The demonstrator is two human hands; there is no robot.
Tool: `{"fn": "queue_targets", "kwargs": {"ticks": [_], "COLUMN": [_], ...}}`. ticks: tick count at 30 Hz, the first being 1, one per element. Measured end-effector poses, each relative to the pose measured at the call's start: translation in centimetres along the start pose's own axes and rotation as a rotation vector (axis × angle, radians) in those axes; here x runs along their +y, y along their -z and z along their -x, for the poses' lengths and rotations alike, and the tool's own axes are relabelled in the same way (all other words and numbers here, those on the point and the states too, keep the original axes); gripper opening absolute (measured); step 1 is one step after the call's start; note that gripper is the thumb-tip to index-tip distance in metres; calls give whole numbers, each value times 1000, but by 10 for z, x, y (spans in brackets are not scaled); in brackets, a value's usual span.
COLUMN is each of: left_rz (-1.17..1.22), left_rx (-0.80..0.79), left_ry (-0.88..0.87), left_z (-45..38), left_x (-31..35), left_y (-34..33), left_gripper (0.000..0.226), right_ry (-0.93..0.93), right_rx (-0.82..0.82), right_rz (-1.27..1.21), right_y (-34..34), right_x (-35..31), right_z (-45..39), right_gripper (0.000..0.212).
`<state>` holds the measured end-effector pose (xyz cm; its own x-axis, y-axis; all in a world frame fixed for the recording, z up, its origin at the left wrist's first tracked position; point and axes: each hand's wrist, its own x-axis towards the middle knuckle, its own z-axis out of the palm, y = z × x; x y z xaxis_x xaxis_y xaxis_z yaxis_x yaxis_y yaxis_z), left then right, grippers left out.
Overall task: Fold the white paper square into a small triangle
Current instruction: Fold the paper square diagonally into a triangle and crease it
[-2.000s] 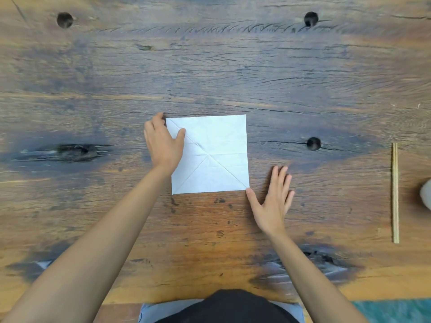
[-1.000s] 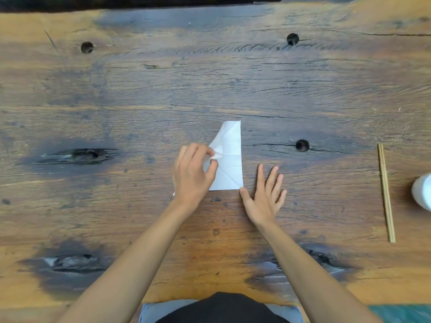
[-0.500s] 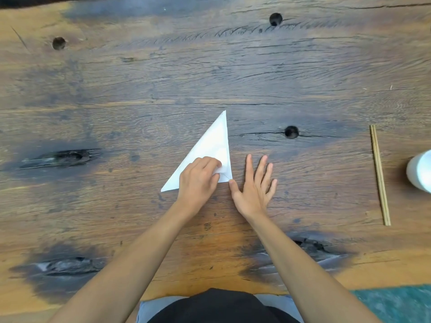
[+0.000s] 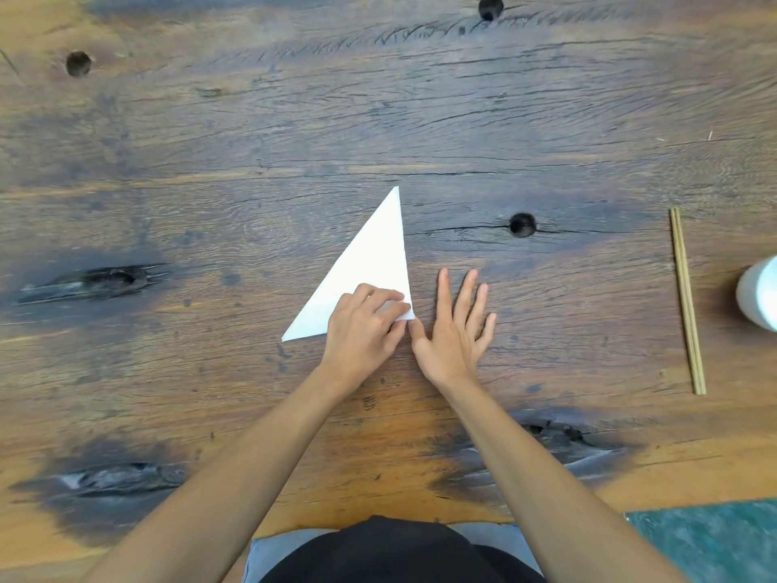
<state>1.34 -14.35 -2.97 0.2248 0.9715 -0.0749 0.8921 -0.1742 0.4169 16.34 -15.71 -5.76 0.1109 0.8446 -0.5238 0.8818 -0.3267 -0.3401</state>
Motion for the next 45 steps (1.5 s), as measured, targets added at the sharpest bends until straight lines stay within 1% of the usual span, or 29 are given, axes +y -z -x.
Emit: {"fn": "queue_targets", "kwargs": {"ticks": [6, 13, 19, 22, 25, 27, 32, 35, 39, 42, 44, 45], "left_rz": [-27, -48, -87, -75, -51, -40, -70, -98, -138, -110, -33, 21], "left_rx": [1, 11, -53, -67, -77, -108, -272, -321, -340, -335, -276, -222], "left_ry": [-16, -47, -81, -98, -92, -62, -55, -61, -54, -46, -11, 38], "left_z": [2, 7, 12, 16, 22, 26, 38, 47, 64, 75, 81, 81], "left_x": [-2, -6, -10, -10, -14, -20, -36, -46, -61, -70, -70, -67], "left_y": [-5, -13, -14, -11, -8, -5, -5, -8, -9, -3, 3, 6], "left_gripper": [20, 19, 29, 39, 52, 59, 69, 70, 68, 67, 66, 66], "right_ry": [16, 20, 21, 20, 11, -5, -17, -13, -12, -5, 9, 29], "right_rx": [-17, -69, -71, -65, -42, -20, 7, 10, 11, -2, 9, 38], "right_rz": [-27, -102, -114, -99, -83, -72, -35, -38, -43, -69, -92, -93], "right_y": [1, 5, 6, 6, 3, 0, -2, -2, -2, 1, 6, 10], "right_x": [3, 5, 4, 5, 4, 3, 1, 1, 2, 1, 1, -1], "right_z": [-1, -1, 0, 0, -1, -1, -1, -1, -2, -1, 3, 5], "right_gripper": [94, 106, 109, 103, 81, 73, 73, 74, 74, 75, 73, 71]}}
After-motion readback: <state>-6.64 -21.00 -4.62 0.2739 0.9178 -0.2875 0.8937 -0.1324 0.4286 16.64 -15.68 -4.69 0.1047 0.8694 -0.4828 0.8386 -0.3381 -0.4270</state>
